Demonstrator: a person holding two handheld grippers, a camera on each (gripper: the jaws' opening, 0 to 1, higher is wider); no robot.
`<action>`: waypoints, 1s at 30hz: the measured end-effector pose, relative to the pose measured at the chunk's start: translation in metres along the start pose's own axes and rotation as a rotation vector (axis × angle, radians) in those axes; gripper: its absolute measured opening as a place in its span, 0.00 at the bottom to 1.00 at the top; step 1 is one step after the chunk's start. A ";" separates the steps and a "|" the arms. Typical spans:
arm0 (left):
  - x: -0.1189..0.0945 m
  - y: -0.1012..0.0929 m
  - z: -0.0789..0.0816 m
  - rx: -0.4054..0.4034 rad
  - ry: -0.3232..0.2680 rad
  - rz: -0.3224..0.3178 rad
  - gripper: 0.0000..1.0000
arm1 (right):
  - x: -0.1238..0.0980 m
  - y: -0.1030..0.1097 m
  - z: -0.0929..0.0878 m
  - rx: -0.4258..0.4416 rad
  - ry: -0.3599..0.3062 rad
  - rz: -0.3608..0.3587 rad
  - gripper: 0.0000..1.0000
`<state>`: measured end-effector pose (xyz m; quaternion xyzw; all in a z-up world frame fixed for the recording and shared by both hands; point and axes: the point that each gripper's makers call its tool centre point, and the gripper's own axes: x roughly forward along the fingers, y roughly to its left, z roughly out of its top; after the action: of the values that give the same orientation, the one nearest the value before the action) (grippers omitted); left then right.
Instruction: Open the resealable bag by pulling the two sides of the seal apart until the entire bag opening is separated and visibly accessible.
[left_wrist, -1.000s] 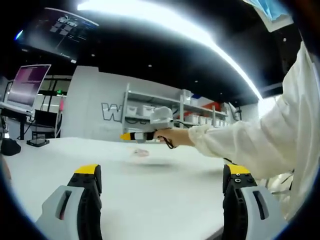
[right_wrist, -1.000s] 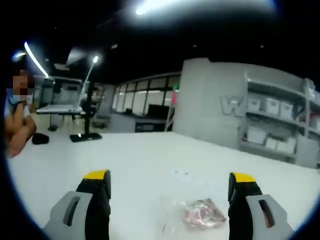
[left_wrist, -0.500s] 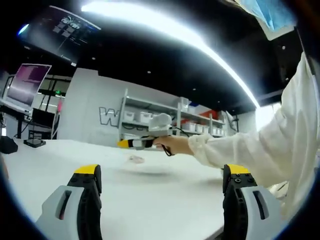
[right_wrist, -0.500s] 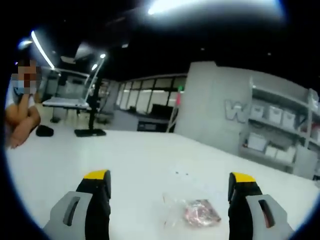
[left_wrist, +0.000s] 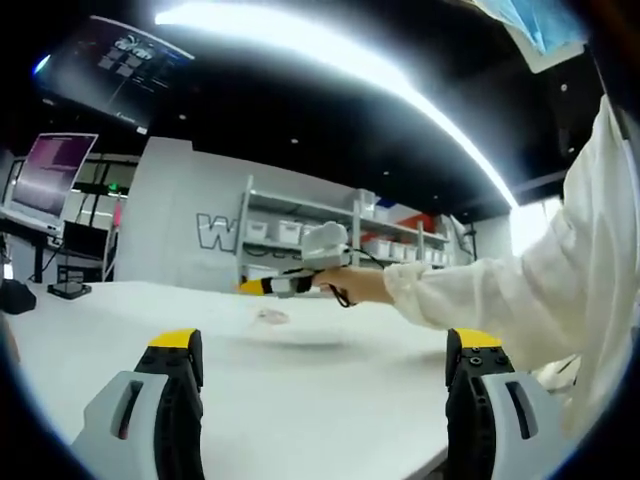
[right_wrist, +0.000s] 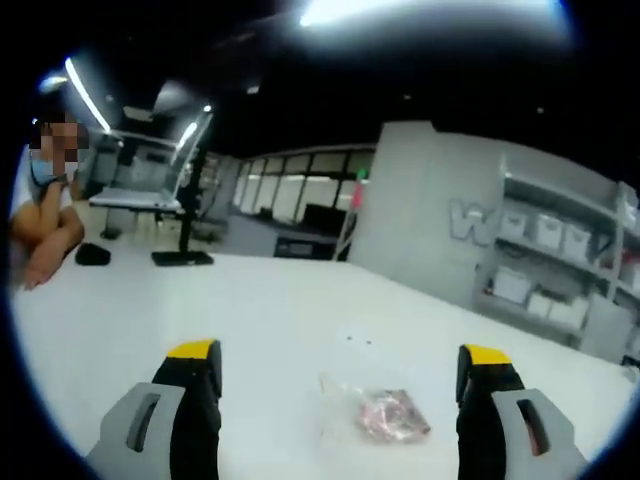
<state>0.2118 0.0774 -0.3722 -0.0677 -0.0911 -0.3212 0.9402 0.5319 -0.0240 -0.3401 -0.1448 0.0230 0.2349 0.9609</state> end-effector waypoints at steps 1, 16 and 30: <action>0.000 0.000 0.000 0.001 0.000 0.001 1.00 | -0.003 0.000 0.001 -0.009 -0.001 0.002 1.00; 0.000 -0.004 -0.002 0.011 0.007 -0.003 1.00 | -0.025 -0.003 -0.004 -0.024 0.006 0.011 1.00; -0.001 -0.006 -0.001 0.017 0.008 -0.002 1.00 | -0.043 -0.001 0.001 -0.030 -0.003 0.022 0.99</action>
<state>0.2072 0.0733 -0.3733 -0.0581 -0.0900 -0.3218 0.9407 0.4939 -0.0434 -0.3340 -0.1585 0.0197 0.2458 0.9561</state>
